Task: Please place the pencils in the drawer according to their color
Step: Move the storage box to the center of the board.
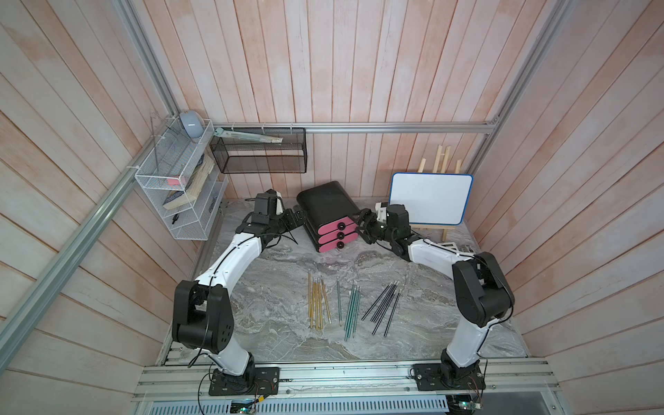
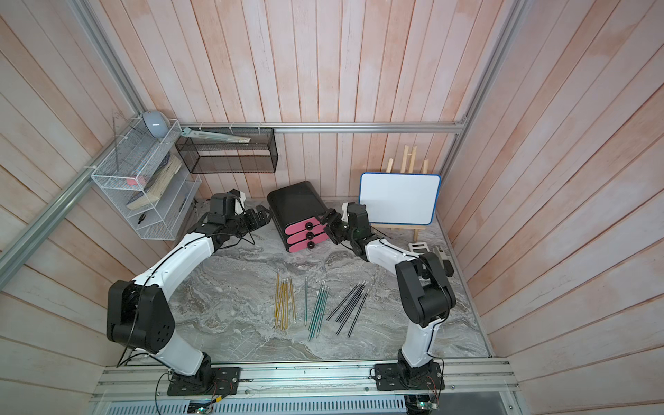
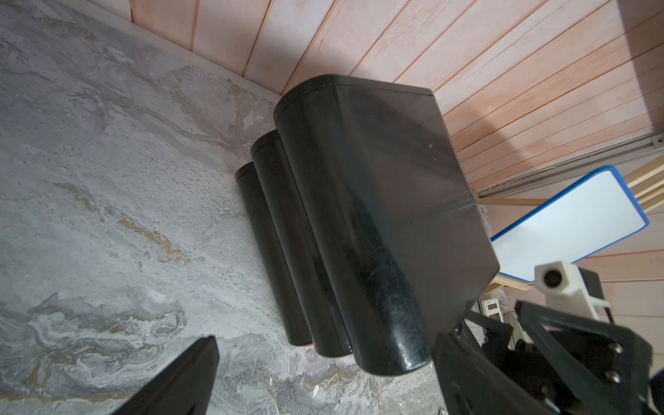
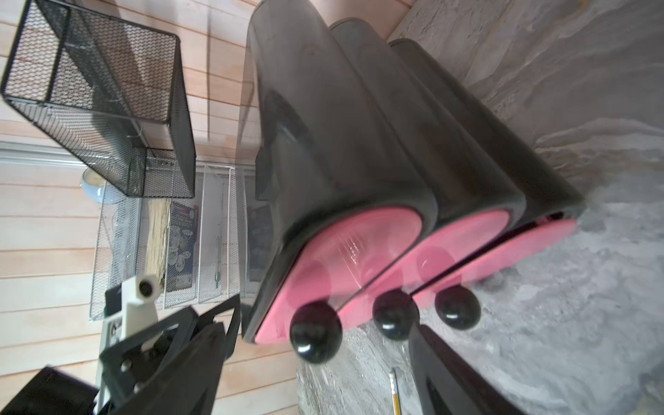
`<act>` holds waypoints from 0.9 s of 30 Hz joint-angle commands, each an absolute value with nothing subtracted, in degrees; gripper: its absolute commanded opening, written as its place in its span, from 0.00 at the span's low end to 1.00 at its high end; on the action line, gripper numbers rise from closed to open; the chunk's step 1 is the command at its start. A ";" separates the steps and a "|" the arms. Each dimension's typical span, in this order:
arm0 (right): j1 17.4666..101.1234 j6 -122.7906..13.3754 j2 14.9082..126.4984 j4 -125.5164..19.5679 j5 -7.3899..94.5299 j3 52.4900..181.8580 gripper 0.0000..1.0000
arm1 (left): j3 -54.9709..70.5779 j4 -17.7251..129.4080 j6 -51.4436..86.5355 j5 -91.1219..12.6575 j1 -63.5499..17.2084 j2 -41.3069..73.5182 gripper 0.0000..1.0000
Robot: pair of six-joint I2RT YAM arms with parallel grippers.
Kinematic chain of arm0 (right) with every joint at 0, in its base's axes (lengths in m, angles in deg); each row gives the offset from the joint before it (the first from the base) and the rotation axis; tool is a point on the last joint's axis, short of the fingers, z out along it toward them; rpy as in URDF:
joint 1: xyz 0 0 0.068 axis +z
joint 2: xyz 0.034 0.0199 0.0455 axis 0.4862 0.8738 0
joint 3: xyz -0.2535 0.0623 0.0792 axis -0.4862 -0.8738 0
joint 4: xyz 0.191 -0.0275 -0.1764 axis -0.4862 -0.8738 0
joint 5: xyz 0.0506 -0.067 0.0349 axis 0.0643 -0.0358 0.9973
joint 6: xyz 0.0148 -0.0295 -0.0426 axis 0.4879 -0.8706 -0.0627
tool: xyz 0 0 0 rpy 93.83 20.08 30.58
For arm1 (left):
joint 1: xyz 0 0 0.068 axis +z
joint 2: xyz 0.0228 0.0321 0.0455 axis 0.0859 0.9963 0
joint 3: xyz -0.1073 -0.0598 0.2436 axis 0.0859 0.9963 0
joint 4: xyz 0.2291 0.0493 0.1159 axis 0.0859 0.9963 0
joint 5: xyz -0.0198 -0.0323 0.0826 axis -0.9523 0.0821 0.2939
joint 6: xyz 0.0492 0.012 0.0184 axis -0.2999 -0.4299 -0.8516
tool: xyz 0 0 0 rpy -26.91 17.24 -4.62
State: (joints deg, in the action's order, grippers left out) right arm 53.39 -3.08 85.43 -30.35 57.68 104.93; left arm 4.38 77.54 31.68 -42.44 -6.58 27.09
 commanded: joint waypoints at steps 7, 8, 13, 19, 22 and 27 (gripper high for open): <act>55.75 4.57 85.08 -12.60 58.78 98.49 0.75 | -5.21 82.17 28.19 -46.71 -6.42 34.53 1.00; 56.02 5.15 85.74 -11.69 58.74 98.36 0.73 | -6.08 82.27 28.19 -47.10 -6.42 35.13 0.99; 56.95 6.96 87.93 -9.15 58.68 98.86 0.67 | -9.18 83.33 28.19 -48.66 -6.48 38.35 0.99; 57.69 7.79 89.75 -7.78 58.37 98.96 0.65 | -11.49 83.92 28.45 -49.59 -6.56 40.82 0.99; 57.74 7.80 90.60 -7.40 58.31 99.20 0.63 | -12.16 84.04 28.61 -49.66 -6.56 41.65 0.99; 57.75 7.78 92.17 -6.93 58.17 100.18 0.62 | -12.63 83.85 28.81 -49.70 -6.65 42.71 0.99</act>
State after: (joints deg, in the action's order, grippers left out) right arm 57.45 7.43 90.57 -9.26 58.25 98.75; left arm -10.73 83.62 29.28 -49.05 -6.60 41.27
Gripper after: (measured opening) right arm 0.621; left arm 0.995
